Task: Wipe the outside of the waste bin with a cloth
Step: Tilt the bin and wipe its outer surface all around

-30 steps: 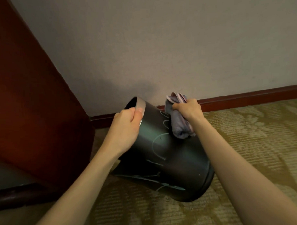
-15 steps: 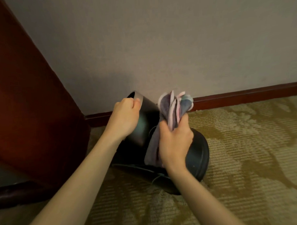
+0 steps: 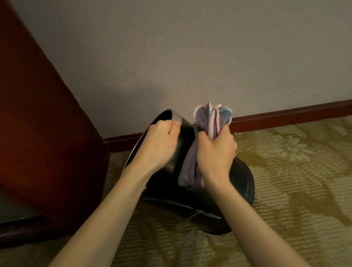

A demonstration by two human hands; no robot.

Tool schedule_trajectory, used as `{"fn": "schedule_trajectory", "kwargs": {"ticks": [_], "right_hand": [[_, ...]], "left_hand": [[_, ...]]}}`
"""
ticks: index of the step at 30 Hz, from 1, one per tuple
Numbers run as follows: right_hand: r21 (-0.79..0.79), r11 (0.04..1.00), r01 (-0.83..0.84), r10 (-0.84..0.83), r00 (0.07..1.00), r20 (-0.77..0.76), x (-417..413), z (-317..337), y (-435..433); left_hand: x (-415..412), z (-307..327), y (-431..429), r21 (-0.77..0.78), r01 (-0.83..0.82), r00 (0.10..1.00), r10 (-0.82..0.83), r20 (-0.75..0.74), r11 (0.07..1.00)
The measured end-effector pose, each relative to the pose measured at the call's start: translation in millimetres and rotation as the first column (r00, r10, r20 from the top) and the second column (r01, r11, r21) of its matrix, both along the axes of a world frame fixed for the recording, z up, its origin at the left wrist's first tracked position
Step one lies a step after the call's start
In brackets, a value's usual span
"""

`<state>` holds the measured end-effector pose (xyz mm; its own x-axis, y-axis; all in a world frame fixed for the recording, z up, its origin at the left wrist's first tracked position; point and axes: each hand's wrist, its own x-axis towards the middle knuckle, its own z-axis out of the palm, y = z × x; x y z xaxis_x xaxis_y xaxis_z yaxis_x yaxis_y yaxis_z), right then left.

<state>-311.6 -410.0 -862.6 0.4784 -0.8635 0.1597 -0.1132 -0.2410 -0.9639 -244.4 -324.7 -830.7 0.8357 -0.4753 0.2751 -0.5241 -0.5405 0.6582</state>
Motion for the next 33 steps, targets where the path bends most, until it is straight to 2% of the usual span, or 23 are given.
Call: {"fn": "schedule_trajectory", "kwargs": {"ticks": [7, 11, 14, 17, 22, 27, 30, 33], "right_hand": [[0.066, 0.987, -0.15, 0.162, 0.949, -0.27, 45.6, 12.6, -49.3], [0.124, 0.949, -0.291, 0.316, 0.879, -0.357, 72.0, 14.3, -70.2], [0.157, 0.934, -0.32, 0.356, 0.855, -0.377, 79.6, 11.7, -74.1], [0.138, 0.945, -0.296, 0.325, 0.894, -0.309, 72.6, 5.8, -68.7], [0.103, 0.983, -0.15, 0.169, 0.963, -0.208, 40.3, 8.0, -43.3], [0.058, 0.998, -0.015, 0.013, 1.0, 0.029, 8.1, 11.0, 6.2], [0.089, 0.995, -0.048, 0.031, 0.981, 0.192, -12.2, 0.0, 42.8], [0.107, 0.989, -0.098, 0.068, 0.965, 0.253, -20.8, -8.5, 62.0]], "left_hand": [[-10.7, -1.0, 6.3, 0.014, 0.029, 0.999, -0.03, 0.038, 0.999], [-16.1, 0.3, 9.9, 0.023, 0.044, 0.998, -0.045, 0.048, 0.999], [-16.1, -0.7, 10.3, 0.032, 0.044, 0.998, -0.046, 0.042, 0.999], [-15.3, -4.2, 12.6, 0.052, 0.034, 0.997, -0.038, 0.071, 0.998], [-13.9, -6.5, 14.8, 0.064, 0.018, 0.995, -0.024, 0.093, 0.998], [0.3, -2.3, 8.0, 0.042, -0.004, 0.997, 0.001, 0.071, 0.999], [4.3, 2.0, 5.9, 0.086, 0.024, 0.998, -0.028, 0.053, 0.996], [4.9, 5.4, 9.0, 0.094, 0.041, 0.997, -0.047, 0.062, 0.995]]}}
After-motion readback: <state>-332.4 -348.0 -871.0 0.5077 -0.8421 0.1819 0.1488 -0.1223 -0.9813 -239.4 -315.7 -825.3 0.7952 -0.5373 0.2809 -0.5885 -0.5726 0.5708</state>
